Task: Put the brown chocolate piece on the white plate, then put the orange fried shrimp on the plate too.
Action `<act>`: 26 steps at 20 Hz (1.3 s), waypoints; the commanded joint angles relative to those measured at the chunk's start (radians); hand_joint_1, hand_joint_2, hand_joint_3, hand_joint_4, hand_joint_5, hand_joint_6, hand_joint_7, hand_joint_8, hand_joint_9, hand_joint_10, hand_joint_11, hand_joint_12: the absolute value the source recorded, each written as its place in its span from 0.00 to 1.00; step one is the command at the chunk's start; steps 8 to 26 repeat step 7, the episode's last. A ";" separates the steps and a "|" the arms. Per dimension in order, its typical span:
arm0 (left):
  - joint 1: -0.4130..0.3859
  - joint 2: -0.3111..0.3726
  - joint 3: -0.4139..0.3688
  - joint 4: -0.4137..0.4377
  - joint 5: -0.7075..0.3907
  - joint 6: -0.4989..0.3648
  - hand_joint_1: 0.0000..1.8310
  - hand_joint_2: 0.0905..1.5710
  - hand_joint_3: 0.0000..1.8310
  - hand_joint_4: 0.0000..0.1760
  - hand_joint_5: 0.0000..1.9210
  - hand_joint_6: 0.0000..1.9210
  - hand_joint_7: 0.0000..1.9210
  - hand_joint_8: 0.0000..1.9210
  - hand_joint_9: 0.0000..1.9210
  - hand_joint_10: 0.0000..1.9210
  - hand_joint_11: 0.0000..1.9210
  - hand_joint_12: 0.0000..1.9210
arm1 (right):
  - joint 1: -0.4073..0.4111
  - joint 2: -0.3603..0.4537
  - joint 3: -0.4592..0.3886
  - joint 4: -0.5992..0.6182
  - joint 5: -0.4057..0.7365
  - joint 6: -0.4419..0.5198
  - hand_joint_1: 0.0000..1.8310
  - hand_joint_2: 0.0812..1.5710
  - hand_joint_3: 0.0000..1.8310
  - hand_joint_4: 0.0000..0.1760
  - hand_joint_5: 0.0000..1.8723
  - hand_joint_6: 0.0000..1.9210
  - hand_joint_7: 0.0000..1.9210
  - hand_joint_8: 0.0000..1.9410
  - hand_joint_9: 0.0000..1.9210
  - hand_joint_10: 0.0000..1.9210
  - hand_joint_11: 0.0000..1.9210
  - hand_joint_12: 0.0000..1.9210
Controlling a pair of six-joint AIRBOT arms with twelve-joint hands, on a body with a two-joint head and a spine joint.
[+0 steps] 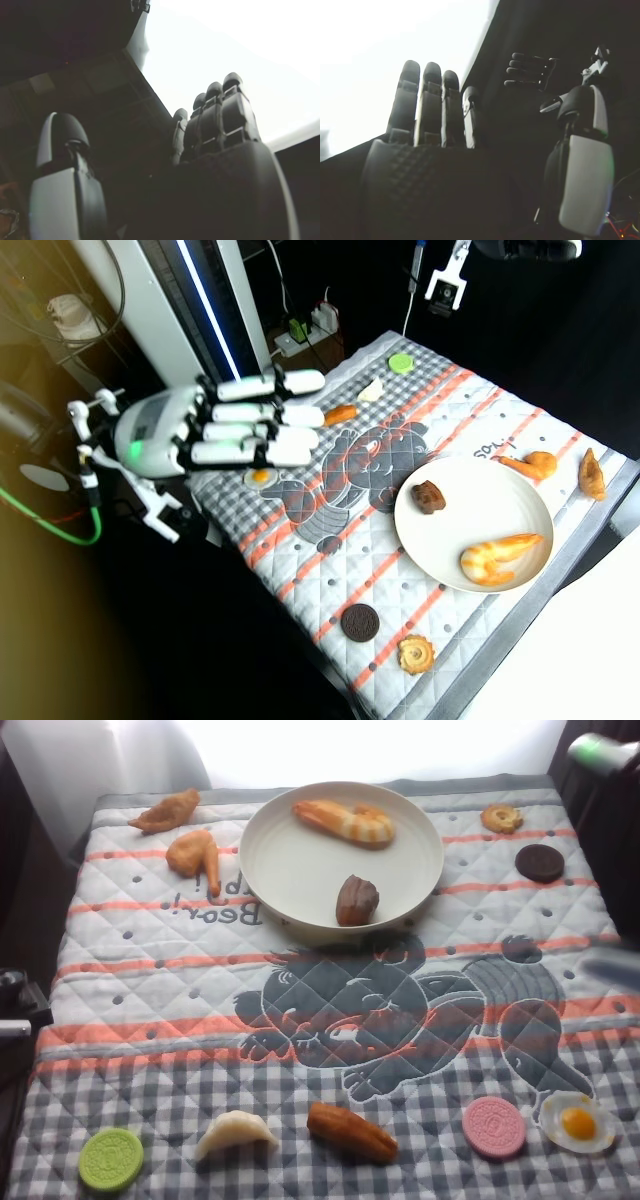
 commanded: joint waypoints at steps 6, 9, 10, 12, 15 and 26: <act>-0.023 0.012 0.000 0.051 -0.131 -0.042 0.02 0.92 0.02 0.00 0.19 0.05 0.01 0.00 0.01 0.00 0.00 0.01 | 0.088 0.046 -0.023 -0.056 0.169 -0.004 0.30 0.70 0.00 0.97 0.09 0.00 0.03 0.01 0.00 0.00 0.00 0.00; -0.038 0.014 0.000 0.064 -0.131 -0.034 0.04 0.93 0.01 0.28 0.26 0.09 0.01 0.00 0.00 0.00 0.00 0.00 | 0.088 0.044 -0.022 -0.056 0.169 -0.005 0.46 0.66 0.00 0.50 0.17 0.01 0.09 0.01 0.04 0.01 0.00 0.00; -0.038 0.014 0.000 0.064 -0.131 -0.034 0.04 0.93 0.01 0.28 0.26 0.09 0.01 0.00 0.00 0.00 0.00 0.00 | 0.088 0.044 -0.022 -0.056 0.169 -0.005 0.46 0.66 0.00 0.50 0.17 0.01 0.09 0.01 0.04 0.01 0.00 0.00; -0.038 0.014 0.000 0.064 -0.131 -0.034 0.04 0.93 0.01 0.28 0.26 0.09 0.01 0.00 0.00 0.00 0.00 0.00 | 0.088 0.044 -0.022 -0.056 0.169 -0.005 0.46 0.66 0.00 0.50 0.17 0.01 0.09 0.01 0.04 0.01 0.00 0.00; -0.038 0.014 0.000 0.064 -0.131 -0.034 0.04 0.93 0.01 0.28 0.26 0.09 0.01 0.00 0.00 0.00 0.00 0.00 | 0.088 0.044 -0.022 -0.056 0.169 -0.005 0.46 0.66 0.00 0.50 0.17 0.01 0.09 0.01 0.04 0.01 0.00 0.00; -0.038 0.014 0.000 0.064 -0.131 -0.034 0.04 0.93 0.01 0.28 0.26 0.09 0.01 0.00 0.00 0.00 0.00 0.00 | 0.088 0.044 -0.022 -0.056 0.169 -0.005 0.46 0.66 0.00 0.50 0.17 0.01 0.09 0.01 0.04 0.01 0.00 0.00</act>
